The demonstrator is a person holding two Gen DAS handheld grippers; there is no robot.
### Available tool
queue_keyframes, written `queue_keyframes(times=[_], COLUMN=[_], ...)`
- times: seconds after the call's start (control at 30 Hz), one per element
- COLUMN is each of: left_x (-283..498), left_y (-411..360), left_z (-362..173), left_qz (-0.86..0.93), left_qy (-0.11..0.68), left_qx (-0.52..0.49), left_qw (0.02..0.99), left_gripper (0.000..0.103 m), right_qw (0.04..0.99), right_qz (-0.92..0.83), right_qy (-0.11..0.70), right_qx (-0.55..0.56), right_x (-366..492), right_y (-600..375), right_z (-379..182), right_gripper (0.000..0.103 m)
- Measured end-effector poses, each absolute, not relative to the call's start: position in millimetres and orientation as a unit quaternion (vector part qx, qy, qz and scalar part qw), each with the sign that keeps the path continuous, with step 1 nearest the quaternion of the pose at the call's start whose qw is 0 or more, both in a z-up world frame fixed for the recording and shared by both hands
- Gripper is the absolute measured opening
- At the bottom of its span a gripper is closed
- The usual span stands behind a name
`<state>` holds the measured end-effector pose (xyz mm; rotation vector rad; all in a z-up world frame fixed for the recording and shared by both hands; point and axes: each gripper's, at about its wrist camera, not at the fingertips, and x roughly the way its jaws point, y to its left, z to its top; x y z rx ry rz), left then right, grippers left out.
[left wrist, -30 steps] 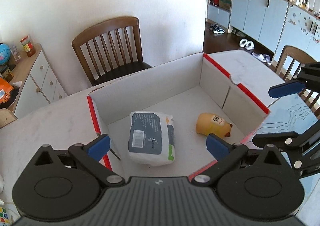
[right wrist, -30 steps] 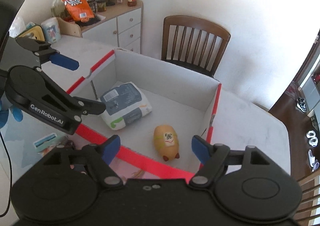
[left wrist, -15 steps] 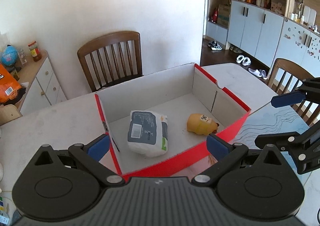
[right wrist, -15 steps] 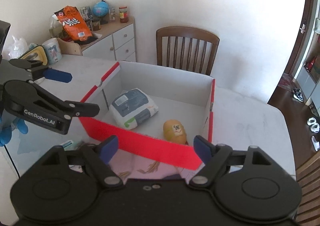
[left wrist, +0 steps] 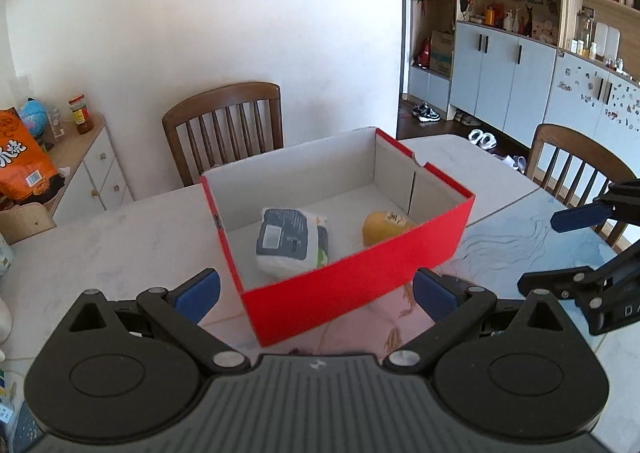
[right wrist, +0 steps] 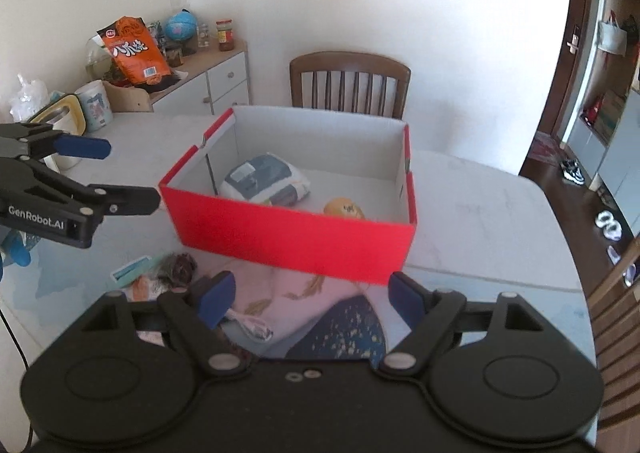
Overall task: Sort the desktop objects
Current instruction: 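Lift both tools out of the box and back toward the snack pile, then grasp the dark dried-food bag with the left gripper while the right grasps the blue bar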
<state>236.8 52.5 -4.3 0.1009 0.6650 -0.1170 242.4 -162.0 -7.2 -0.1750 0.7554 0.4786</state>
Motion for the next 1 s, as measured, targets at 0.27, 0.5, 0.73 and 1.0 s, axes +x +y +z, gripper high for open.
queue_keyframes(times=[0.27,0.5,0.73,1.0], left_x=[219.7,212.8,220.8,232.4], left_y=[63.5,70.8,75.3,79.9], left_z=[-27.5,-44.7,-65.7,-88.9], left_qz=[-0.062,-0.053,-0.045,-0.038], left_qy=[0.337,0.341,0.356,0.372], left_qx=[0.03,0.03,0.028,0.034], left_qw=[0.939,0.938,0.933,0.927], left_gripper=[0.103,0.103,0.103,0.103], right_qw=[0.898,0.9,0.895,0.883], right_qz=[0.212,0.195,0.18,0.168], right_qy=[0.379,0.386,0.405,0.435], right_qx=[-0.068,-0.063,-0.055,-0.051], right_x=[225.0,214.9,212.7,216.6], right_y=[-164.9,-164.7,-165.9,-170.0], right_z=[-27.9,-44.3,-67.7,-96.7], right_gripper=[0.083,0.081,0.081,0.08])
